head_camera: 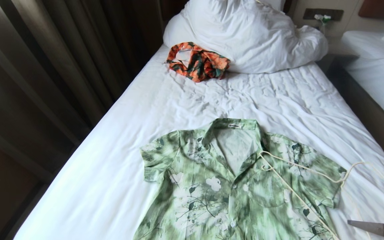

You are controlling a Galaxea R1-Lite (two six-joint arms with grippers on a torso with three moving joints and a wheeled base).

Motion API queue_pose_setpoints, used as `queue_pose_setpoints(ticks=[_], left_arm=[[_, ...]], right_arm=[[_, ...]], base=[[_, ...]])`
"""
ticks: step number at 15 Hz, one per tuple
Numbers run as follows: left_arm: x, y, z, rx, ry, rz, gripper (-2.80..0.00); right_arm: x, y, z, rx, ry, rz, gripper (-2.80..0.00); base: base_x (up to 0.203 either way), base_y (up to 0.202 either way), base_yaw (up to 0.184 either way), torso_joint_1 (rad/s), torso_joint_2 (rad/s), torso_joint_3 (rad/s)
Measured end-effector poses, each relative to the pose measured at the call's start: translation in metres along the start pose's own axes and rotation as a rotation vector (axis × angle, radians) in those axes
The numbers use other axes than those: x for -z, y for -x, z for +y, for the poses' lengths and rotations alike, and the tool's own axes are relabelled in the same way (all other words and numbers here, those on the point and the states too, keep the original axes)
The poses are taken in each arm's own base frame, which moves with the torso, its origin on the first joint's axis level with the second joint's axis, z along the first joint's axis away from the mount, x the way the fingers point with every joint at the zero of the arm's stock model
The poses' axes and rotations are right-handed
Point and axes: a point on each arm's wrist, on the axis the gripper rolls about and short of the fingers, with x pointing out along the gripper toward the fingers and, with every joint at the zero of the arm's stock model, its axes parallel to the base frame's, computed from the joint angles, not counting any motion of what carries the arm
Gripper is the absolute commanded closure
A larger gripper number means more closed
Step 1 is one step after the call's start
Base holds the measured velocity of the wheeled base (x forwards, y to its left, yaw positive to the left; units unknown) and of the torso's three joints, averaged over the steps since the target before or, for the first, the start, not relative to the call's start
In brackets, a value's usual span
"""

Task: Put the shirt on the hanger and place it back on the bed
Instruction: Lift the shirt and hanger

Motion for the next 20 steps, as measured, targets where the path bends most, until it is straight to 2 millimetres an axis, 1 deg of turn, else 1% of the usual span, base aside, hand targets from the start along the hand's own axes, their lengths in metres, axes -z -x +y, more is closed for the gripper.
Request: queue_pose_setpoints(ticks=[4,7,9,12,15,17,20], left_arm=[[0.000,0.000,0.000,0.000,0.000,0.000,0.00],[0.000,0.000,0.000,0.000,0.000,0.000,0.00],[0.000,0.000,0.000,0.000,0.000,0.000,0.00],[0.000,0.000,0.000,0.000,0.000,0.000,0.00],[0.000,0.000,0.000,0.001,0.000,0.000,0.00],[0.000,0.000,0.000,0.001,0.000,0.000,0.00],[0.000,0.000,0.000,0.001,0.000,0.000,0.00]], right_arm=[[-0.012,0.011,0.010,0.030,0.046,-0.043,0.00],[-0.024,0.020,0.026,0.054,0.081,-0.084,0.00],[-0.036,0.027,0.040,0.064,0.117,-0.120,0.00],[-0.058,0.034,0.064,0.049,0.196,-0.138,0.00],[-0.084,0.042,0.092,0.014,0.217,-0.106,0.00],[-0.097,0.047,0.114,-0.008,0.232,-0.056,0.00],[-0.109,0.043,0.143,-0.025,0.274,0.056,0.00]], base=[[0.000,0.000,0.000,0.000,0.00,0.000],[0.000,0.000,0.000,0.000,0.00,0.000],[0.000,0.000,0.000,0.000,0.00,0.000],[0.000,0.000,0.000,0.000,0.00,0.000],[0.000,0.000,0.000,0.000,0.00,0.000],[0.000,0.000,0.000,0.000,0.00,0.000],[0.000,0.000,0.000,0.000,0.00,0.000]])
